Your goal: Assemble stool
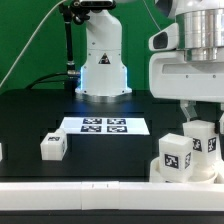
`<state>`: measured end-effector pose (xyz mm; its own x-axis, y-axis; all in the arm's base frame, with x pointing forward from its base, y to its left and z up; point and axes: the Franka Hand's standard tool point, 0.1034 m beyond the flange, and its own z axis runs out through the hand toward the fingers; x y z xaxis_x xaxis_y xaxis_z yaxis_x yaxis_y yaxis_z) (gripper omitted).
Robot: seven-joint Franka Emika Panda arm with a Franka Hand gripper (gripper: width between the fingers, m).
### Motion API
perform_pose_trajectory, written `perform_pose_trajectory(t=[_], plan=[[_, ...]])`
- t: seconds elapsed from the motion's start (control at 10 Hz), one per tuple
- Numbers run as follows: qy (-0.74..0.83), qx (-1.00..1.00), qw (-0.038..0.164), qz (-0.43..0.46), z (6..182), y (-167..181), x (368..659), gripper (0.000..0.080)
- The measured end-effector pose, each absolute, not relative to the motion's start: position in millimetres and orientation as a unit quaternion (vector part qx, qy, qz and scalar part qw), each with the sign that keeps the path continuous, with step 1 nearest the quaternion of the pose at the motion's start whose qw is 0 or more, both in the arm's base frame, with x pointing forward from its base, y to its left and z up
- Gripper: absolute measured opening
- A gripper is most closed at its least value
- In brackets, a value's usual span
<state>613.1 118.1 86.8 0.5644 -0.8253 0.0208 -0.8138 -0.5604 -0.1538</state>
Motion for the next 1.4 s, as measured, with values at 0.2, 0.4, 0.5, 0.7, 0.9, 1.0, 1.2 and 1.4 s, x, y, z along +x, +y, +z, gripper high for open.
perform_pose_trajectory(t=[0.2,0.4,0.5,0.7,0.9,1.0,1.2,1.4], plan=[[0.587,-0.804,0.084,-0.041,86.2,119,613,0.0337],[0.682,-0.722,0.109,-0.028,86.1,120,614,0.0337],[0.724,-0.68,0.119,-0.019,86.0,120,615,0.0337],[0.775,-0.619,0.127,-0.004,86.2,120,618,0.0337],[0.802,-0.584,0.128,0.008,86.5,118,618,0.0337],[0.811,-0.571,0.129,0.011,86.2,119,617,0.0338],[0.805,-0.579,0.129,0.01,86.4,119,617,0.056],[0.771,-0.623,0.127,0.023,101.9,126,614,0.0631]])
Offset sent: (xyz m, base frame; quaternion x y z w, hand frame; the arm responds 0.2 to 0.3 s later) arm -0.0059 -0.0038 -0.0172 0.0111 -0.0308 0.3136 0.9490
